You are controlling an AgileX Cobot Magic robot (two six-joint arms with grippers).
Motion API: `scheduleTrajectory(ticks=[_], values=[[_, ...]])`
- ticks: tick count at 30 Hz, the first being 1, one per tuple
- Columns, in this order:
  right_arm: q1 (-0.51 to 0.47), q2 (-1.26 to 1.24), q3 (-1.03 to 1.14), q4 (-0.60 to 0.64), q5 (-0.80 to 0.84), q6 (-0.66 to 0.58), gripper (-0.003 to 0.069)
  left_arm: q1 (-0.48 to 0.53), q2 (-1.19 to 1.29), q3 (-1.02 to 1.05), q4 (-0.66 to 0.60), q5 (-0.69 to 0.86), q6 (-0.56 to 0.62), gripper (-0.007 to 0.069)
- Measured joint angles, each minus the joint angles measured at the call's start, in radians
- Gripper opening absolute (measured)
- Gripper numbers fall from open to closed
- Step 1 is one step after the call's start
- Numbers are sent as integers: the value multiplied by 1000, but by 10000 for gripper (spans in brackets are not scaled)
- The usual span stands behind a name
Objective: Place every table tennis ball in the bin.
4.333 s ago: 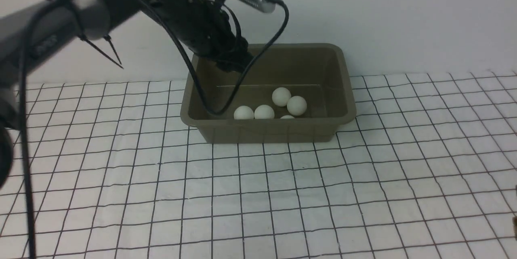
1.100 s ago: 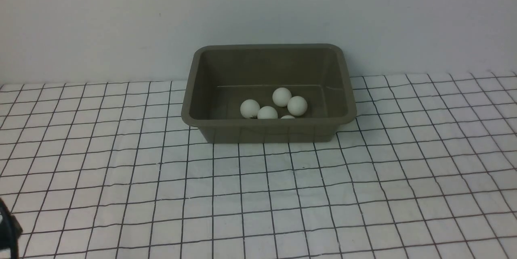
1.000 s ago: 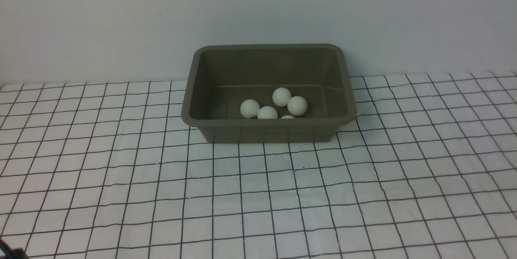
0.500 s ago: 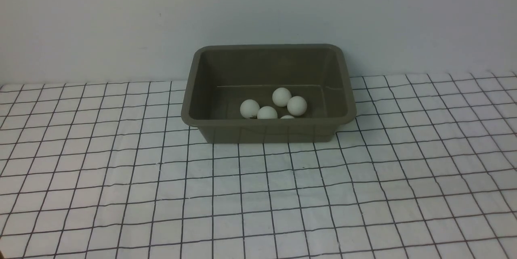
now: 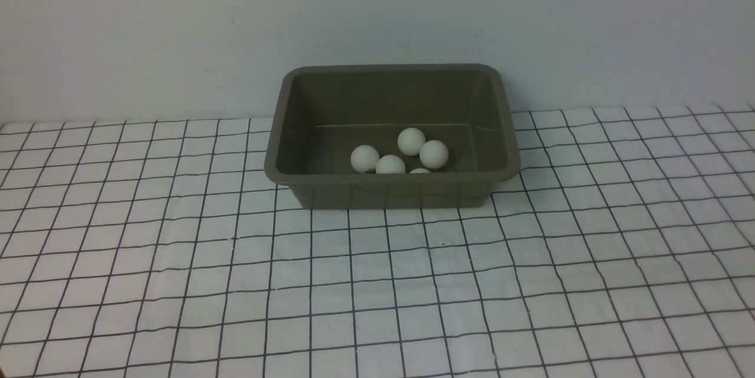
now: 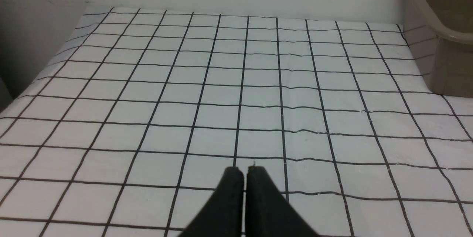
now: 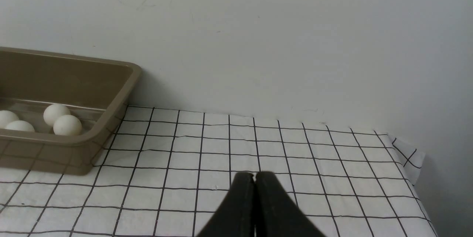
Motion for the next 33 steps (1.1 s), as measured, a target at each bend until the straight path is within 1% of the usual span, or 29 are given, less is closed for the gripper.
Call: scheduleTrajectory(ticks=[14, 16, 20, 24, 26, 30, 33], values=[[0, 0, 0, 0, 0, 0, -16, 0, 0, 0, 0, 0, -1, -4], [-13, 0, 0, 1, -4, 0, -16, 0, 0, 0, 0, 0, -1, -4], [-189, 0, 0, 67, -40, 23, -16, 0, 0, 0, 0, 0, -1, -4], [-403, -2, 0, 174, -59, 65, -16, 0, 0, 0, 0, 0, -1, -4], [-484, -16, 2, 231, -59, 71, -16, 0, 0, 0, 0, 0, -1, -4], [-569, -94, 34, 285, -59, 73, -16, 0, 0, 0, 0, 0, -1, -4], [-584, -199, 107, 300, -59, 75, -16, 0, 0, 0, 0, 0, -1, -4]])
